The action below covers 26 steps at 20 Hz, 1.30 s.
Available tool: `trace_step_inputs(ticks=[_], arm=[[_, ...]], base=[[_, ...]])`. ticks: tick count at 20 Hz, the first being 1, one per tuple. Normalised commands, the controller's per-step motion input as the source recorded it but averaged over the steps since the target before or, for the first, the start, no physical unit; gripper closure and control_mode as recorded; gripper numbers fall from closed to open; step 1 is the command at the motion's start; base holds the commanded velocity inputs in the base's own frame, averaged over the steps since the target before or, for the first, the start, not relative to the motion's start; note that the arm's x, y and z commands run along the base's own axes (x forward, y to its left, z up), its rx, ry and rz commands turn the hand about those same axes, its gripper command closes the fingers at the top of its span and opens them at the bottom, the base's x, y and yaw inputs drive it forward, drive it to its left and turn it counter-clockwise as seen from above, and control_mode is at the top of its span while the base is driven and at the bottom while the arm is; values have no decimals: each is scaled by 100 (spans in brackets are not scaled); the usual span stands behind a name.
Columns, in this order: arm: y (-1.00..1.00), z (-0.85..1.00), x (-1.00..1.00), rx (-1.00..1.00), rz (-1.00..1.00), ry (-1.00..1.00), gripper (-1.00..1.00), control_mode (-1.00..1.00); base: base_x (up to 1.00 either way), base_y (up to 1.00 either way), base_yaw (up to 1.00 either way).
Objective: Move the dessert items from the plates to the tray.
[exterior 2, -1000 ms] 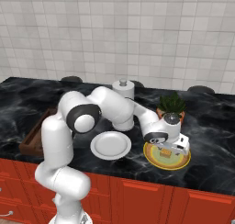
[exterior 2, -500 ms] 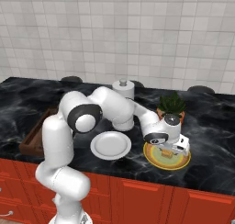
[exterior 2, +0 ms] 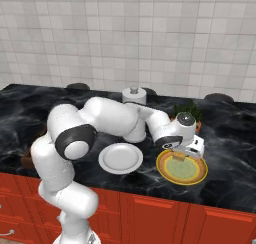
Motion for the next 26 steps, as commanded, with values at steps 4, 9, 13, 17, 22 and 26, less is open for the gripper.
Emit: trace_step_inputs(ticks=[4,9,13,17,22,26], arm=[[81,100,0,0,0,-13,100,-100],[100,42,0,0,0,-16,100,-100],[100,0,0,-2,0,-12,100,-100],[100,2,0,-6,-1,-8,100,-100],[100,75,0,-7,-1,-2,100,-100],[100,100,0,-6,0,0,100,-100]], base=[[0,0,0],[0,0,0],[0,0,0],[0,0,0],[0,0,0],[0,0,0]])
